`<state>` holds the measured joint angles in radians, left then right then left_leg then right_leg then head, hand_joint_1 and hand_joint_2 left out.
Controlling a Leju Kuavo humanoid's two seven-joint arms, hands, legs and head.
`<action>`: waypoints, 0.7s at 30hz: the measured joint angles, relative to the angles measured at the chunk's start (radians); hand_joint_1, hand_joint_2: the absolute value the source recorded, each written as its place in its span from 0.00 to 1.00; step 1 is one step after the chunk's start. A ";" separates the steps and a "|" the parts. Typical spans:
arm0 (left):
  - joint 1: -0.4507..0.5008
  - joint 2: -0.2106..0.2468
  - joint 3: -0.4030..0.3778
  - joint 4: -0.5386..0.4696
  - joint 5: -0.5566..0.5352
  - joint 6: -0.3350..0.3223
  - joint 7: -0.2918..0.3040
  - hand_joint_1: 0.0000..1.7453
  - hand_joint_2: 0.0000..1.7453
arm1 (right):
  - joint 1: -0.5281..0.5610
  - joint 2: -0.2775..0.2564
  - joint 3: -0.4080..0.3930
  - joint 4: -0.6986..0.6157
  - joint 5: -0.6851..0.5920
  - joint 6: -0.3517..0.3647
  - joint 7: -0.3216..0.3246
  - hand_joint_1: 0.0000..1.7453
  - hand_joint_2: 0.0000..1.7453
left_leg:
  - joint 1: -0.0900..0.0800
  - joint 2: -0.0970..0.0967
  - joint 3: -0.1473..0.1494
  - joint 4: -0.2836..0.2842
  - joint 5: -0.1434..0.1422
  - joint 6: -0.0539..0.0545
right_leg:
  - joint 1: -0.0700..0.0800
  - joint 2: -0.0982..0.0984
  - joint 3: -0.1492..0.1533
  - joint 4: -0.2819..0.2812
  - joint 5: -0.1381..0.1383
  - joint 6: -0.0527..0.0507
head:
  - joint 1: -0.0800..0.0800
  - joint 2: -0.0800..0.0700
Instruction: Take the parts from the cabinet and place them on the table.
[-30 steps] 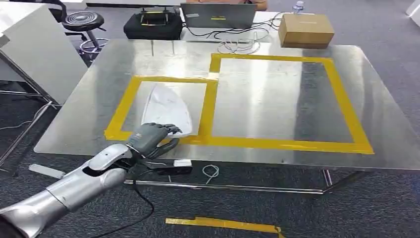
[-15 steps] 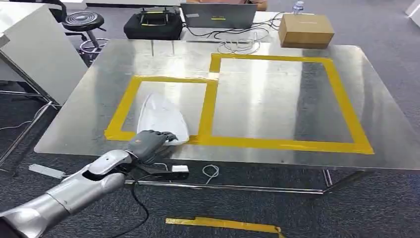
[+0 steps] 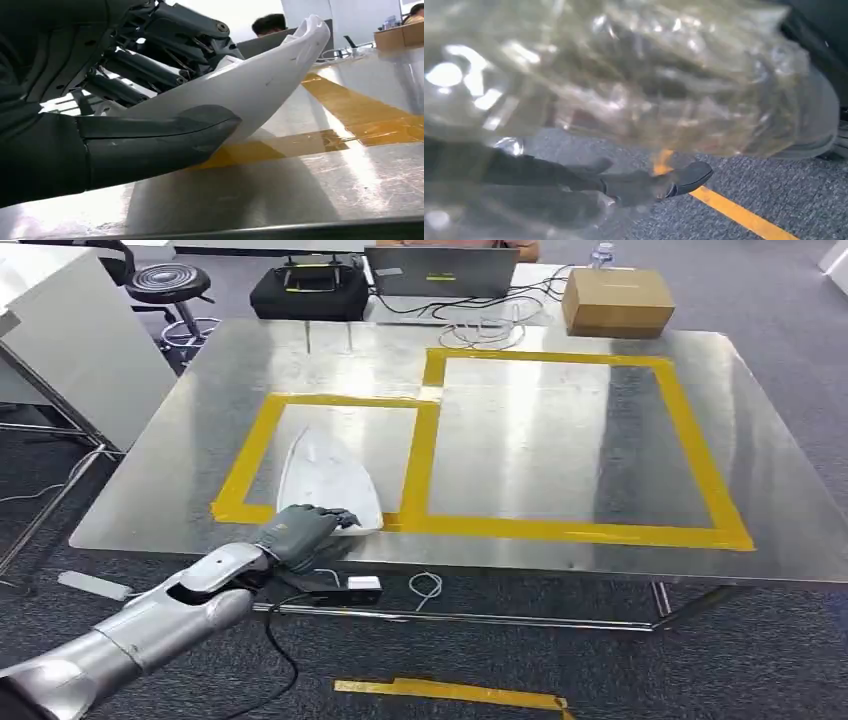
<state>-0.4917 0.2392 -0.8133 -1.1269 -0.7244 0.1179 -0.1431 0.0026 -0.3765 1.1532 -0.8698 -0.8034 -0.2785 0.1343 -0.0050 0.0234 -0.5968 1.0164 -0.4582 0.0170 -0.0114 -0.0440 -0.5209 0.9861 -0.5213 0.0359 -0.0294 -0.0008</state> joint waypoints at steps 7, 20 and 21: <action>0.008 0.000 0.002 0.000 -0.001 0.014 -0.002 0.00 1.00 | 0.002 0.000 -0.010 -0.006 0.006 -0.003 0.008 0.00 0.00 | 0.000 0.000 0.000 0.000 0.000 0.000 | 0.000 0.000 0.000 0.000 0.000 0.000 | 0.000 0.000; 0.018 -0.014 0.050 -0.002 0.069 0.065 -0.043 0.00 0.00 | 0.010 0.000 -0.018 -0.002 0.018 0.001 -0.006 0.00 0.00 | 0.000 0.000 0.000 0.000 0.000 0.000 | 0.000 0.000 0.000 0.000 0.000 0.000 | 0.000 0.000; 0.018 -0.014 0.051 -0.004 0.075 0.067 -0.046 0.00 0.00 | 0.011 0.000 -0.018 -0.002 0.018 0.000 -0.007 0.00 0.00 | 0.000 0.000 0.000 0.000 0.000 0.000 | 0.000 0.000 0.000 0.000 0.000 0.000 | 0.000 0.000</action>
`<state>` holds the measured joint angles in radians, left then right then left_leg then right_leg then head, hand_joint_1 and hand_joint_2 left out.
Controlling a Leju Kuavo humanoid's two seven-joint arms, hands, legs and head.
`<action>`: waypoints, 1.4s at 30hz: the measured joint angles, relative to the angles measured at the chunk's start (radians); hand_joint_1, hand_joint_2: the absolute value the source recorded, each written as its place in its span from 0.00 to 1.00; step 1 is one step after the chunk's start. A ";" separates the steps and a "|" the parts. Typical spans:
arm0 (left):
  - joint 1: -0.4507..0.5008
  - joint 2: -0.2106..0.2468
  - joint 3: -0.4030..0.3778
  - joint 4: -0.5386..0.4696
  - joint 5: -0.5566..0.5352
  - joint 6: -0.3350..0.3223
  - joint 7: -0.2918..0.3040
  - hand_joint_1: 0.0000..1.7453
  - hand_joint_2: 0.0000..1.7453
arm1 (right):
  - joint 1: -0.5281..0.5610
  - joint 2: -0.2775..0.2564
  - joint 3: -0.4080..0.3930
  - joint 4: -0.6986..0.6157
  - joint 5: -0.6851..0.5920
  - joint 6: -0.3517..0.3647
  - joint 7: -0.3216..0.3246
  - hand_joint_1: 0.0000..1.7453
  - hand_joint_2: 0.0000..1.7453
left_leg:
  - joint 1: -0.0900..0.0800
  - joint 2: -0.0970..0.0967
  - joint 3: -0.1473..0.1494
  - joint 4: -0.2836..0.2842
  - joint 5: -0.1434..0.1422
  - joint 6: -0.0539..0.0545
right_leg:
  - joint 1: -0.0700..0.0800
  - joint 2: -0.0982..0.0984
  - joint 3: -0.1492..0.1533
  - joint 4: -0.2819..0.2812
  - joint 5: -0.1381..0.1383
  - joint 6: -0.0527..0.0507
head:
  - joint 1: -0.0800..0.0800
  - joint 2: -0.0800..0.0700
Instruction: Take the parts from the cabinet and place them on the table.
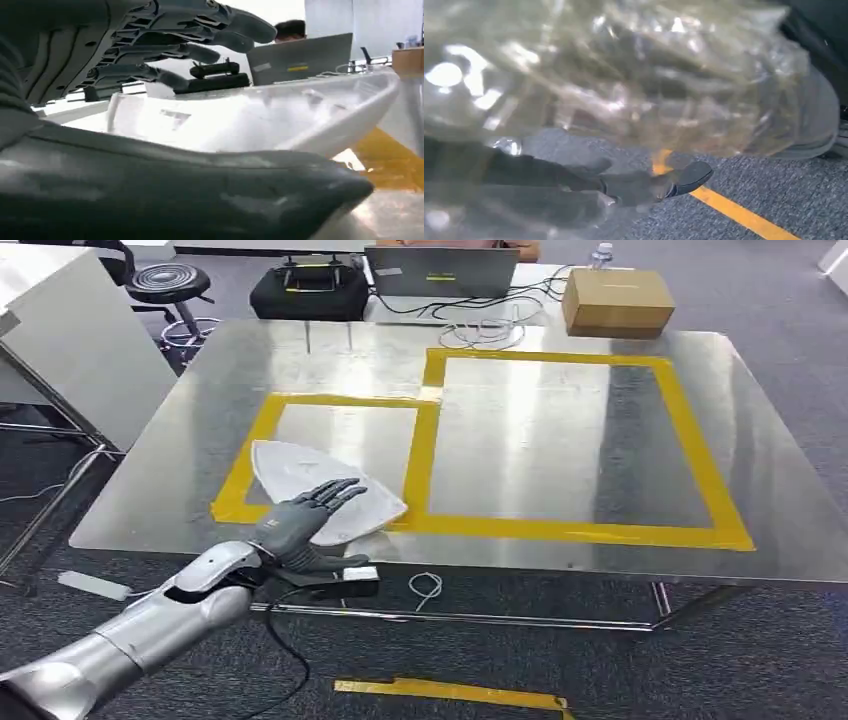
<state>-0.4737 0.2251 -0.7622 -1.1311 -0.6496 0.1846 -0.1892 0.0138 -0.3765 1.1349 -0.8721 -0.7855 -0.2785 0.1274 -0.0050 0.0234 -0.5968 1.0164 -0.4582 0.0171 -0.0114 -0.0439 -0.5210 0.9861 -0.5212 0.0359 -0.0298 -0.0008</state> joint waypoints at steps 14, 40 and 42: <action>0.021 0.005 0.089 -0.124 0.210 0.102 -0.087 0.00 0.00 | 0.020 -0.013 0.000 -0.025 -0.013 -0.045 -0.009 0.00 0.00 | 0.000 0.000 0.000 0.000 0.000 0.000 | 0.000 0.000 0.000 0.000 0.000 0.000 | 0.000 0.000; 0.122 0.103 0.281 -0.286 0.394 0.166 -0.154 0.00 0.00 | 0.037 -0.035 0.010 -0.043 -0.070 -0.111 -0.027 0.00 0.00 | 0.000 0.000 0.000 0.000 0.000 0.000 | 0.000 0.000 0.000 0.000 0.000 0.000 | 0.000 0.000; 0.135 0.109 0.287 -0.286 0.394 0.161 -0.158 0.00 0.00 | 0.037 -0.035 0.011 -0.043 -0.063 -0.124 -0.027 0.00 0.00 | -0.006 0.000 -0.002 0.007 -0.005 0.007 | -0.004 -0.001 0.002 -0.007 0.004 0.007 | 0.000 0.000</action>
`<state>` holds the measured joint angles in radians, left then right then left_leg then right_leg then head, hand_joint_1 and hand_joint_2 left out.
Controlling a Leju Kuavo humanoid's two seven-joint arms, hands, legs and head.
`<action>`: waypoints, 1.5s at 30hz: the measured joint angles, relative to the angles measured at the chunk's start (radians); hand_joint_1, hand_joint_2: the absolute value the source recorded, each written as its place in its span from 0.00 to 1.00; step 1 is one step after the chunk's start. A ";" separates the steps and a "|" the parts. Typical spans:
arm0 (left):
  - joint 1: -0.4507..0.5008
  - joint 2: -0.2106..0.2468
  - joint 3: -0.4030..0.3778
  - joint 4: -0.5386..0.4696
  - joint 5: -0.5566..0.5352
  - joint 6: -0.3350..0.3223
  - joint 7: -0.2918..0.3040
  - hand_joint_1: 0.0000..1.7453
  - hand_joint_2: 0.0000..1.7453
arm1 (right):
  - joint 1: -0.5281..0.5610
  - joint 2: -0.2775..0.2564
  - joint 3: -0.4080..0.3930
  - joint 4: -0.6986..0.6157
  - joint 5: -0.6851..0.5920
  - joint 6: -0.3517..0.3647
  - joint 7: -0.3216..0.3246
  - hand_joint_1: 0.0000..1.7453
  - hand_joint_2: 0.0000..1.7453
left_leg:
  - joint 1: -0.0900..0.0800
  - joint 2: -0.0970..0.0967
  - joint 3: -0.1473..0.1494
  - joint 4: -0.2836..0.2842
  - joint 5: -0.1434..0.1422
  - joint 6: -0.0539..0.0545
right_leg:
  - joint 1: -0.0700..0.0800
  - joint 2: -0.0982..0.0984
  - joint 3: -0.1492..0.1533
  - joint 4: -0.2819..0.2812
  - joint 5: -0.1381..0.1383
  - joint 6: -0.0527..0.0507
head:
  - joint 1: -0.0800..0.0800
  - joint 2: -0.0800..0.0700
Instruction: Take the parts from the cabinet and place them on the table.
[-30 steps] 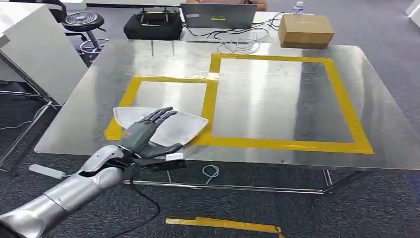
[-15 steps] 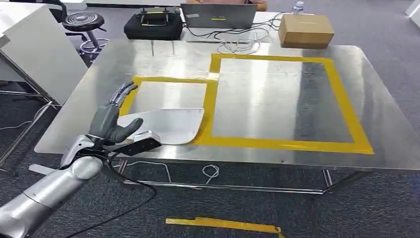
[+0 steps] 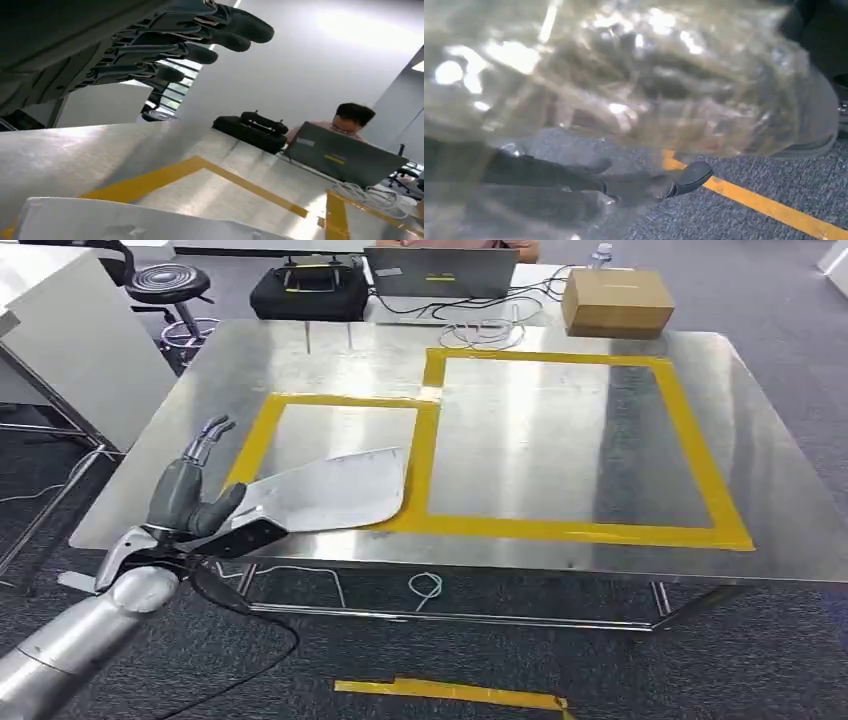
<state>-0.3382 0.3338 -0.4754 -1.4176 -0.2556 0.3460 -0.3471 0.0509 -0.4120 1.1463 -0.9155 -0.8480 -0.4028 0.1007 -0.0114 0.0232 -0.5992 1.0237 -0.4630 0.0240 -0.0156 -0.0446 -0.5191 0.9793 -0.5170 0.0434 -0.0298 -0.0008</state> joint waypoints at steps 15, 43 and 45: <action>0.076 0.016 0.017 0.000 -0.021 0.006 -0.006 0.00 0.00 | 0.000 -0.022 0.042 -0.032 0.005 -0.068 0.009 0.00 0.00 | 0.023 -0.138 0.005 -0.017 0.010 -0.021 | -0.025 0.131 -0.028 0.023 0.003 0.016 | 0.006 0.000; 0.131 0.043 0.044 0.010 -0.052 0.032 0.004 0.00 0.00 | 0.002 -0.035 0.076 -0.054 -0.051 -0.098 -0.017 0.00 0.00 | 0.003 -0.109 0.001 -0.011 0.012 0.011 | 0.006 0.073 -0.104 0.136 -0.001 -0.012 | 0.005 0.000; 0.140 0.045 0.055 0.013 -0.053 0.038 0.006 0.00 0.00 | 0.003 -0.040 0.083 -0.055 -0.060 -0.101 -0.019 0.00 0.00 | -0.002 -0.133 -0.004 -0.005 0.008 0.004 | -0.003 0.151 -0.064 0.045 0.019 -0.025 | 0.002 0.000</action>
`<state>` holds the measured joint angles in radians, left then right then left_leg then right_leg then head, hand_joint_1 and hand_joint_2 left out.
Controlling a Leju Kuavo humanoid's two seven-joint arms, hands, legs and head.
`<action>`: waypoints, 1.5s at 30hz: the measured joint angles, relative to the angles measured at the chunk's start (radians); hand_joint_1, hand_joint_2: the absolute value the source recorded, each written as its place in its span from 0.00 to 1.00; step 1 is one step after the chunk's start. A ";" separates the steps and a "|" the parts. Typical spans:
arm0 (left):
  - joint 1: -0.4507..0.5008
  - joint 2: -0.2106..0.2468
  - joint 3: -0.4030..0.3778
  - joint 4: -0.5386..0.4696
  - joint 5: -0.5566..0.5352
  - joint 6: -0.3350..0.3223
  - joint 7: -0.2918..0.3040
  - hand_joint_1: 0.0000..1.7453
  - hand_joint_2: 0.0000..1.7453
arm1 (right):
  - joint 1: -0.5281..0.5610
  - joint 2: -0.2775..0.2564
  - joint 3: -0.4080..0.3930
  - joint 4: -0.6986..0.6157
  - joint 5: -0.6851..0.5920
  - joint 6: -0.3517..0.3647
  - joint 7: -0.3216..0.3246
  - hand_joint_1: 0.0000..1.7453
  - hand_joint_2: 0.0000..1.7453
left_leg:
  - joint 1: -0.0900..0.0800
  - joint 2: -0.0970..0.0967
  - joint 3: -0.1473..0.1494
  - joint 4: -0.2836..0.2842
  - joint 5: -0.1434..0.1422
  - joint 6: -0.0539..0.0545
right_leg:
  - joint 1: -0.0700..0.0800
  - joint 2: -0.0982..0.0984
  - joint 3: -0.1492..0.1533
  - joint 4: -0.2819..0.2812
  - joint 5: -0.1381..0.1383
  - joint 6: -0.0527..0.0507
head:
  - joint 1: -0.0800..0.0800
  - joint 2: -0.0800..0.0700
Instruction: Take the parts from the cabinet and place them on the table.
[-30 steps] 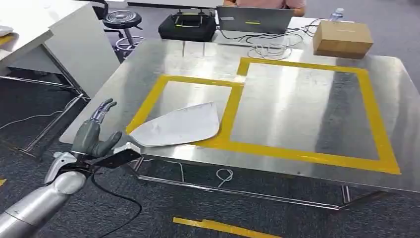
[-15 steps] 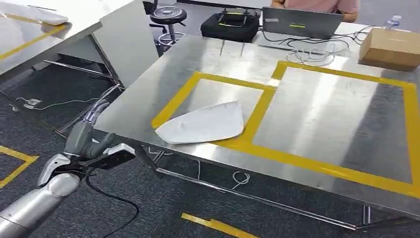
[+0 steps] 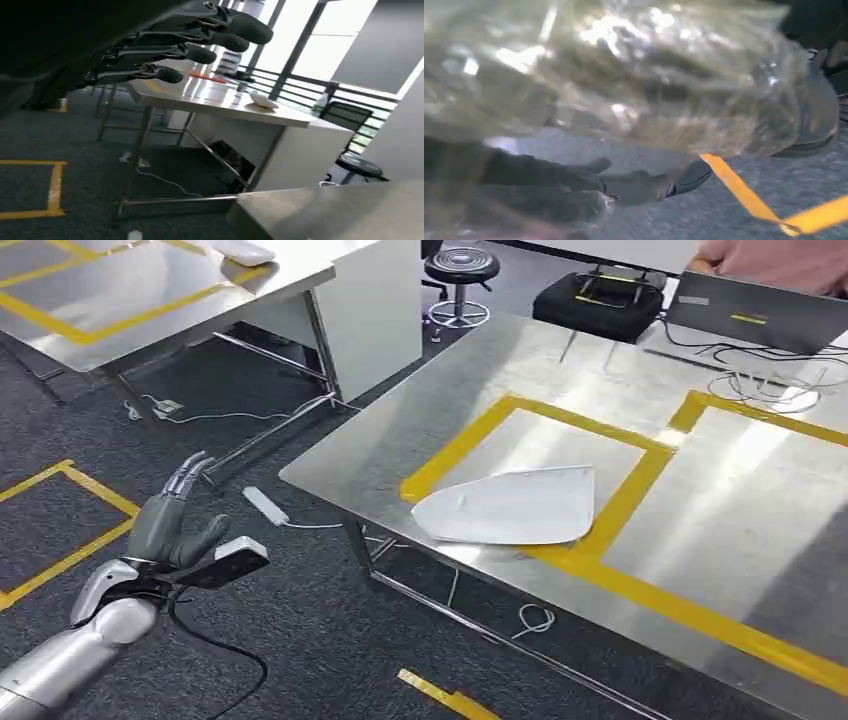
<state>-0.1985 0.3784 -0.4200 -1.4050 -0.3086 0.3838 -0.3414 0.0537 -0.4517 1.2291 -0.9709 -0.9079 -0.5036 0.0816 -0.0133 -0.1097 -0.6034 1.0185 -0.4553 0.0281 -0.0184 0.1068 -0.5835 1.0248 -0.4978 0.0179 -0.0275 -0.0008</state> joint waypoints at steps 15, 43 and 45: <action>0.181 0.037 0.108 0.070 -0.020 0.027 0.071 0.00 0.00 | 0.018 -0.012 0.045 -0.035 -0.100 -0.073 -0.047 0.00 0.00 | 0.009 0.198 0.007 -0.002 -0.007 -0.047 | 0.012 -0.197 0.064 -0.028 -0.034 -0.010 | -0.013 0.000; 0.362 -0.038 0.020 0.386 0.175 -0.039 0.235 0.00 0.00 | 0.002 -0.058 0.162 -0.130 -0.300 -0.190 -0.106 0.00 0.00 | 0.025 0.103 -0.120 0.262 -0.107 -0.060 | 0.011 -0.165 0.074 -0.043 -0.029 -0.030 | -0.015 0.000; 0.361 -0.039 -0.005 0.421 0.221 -0.046 0.264 0.00 0.00 | -0.003 -0.058 0.167 -0.130 -0.326 -0.190 -0.113 0.00 0.00 | 0.026 0.125 -0.022 0.087 -0.019 -0.058 | 0.010 -0.191 0.086 -0.043 -0.038 -0.024 | -0.015 0.000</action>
<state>0.1628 0.3395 -0.4246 -0.9838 -0.0880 0.3376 -0.0778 0.0511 -0.5093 1.3958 -1.1013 -1.2341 -0.6935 -0.0317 0.0125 0.0149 -0.6249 1.1054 -0.4740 -0.0304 -0.0082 -0.0838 -0.4970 0.9821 -0.5355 -0.0064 -0.0423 -0.0008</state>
